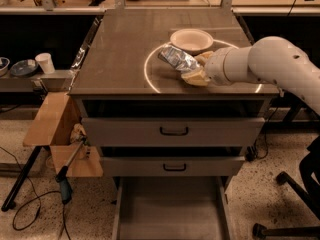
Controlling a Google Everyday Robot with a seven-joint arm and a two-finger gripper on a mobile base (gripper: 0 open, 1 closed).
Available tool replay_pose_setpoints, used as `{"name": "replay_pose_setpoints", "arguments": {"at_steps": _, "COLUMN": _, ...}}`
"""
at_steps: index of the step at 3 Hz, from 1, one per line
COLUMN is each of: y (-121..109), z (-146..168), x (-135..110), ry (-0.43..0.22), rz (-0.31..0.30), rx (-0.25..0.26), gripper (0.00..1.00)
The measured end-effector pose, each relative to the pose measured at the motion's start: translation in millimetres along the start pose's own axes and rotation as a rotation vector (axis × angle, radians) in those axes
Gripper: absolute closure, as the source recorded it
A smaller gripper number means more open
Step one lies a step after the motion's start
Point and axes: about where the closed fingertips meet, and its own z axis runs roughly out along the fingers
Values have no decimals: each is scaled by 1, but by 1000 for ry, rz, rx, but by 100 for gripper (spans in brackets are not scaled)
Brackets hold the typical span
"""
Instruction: Pick redbull can from bottom drawer and place on counter
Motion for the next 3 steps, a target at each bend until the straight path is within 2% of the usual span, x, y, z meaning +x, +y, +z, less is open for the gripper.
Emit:
{"name": "replay_pose_setpoints", "arguments": {"at_steps": 2, "y": 0, "z": 0, "x": 0, "ry": 0, "rz": 0, "rx": 0, "gripper": 15}}
{"name": "replay_pose_setpoints", "arguments": {"at_steps": 3, "y": 0, "z": -1, "x": -3, "ry": 2, "rz": -4, "rx": -7, "gripper": 0}}
